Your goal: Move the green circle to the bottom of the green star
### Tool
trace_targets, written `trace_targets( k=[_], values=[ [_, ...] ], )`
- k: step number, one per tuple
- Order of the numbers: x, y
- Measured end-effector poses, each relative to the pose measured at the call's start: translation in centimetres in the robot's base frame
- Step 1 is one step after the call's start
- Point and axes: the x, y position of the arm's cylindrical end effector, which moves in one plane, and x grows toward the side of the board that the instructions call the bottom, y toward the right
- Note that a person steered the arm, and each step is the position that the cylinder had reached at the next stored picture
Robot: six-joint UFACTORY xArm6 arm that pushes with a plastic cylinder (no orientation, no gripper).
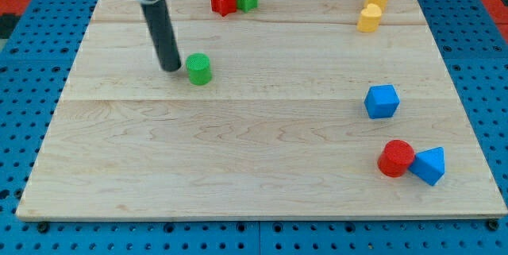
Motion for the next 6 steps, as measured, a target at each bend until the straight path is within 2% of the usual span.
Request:
trace_targets(
  k=[1,2,3,5,6],
  values=[
    [1.5,0.4],
    [5.2,-0.5],
    [5.9,4.0],
    [-4.6,5.2],
    [-5.3,9.4]
  ],
)
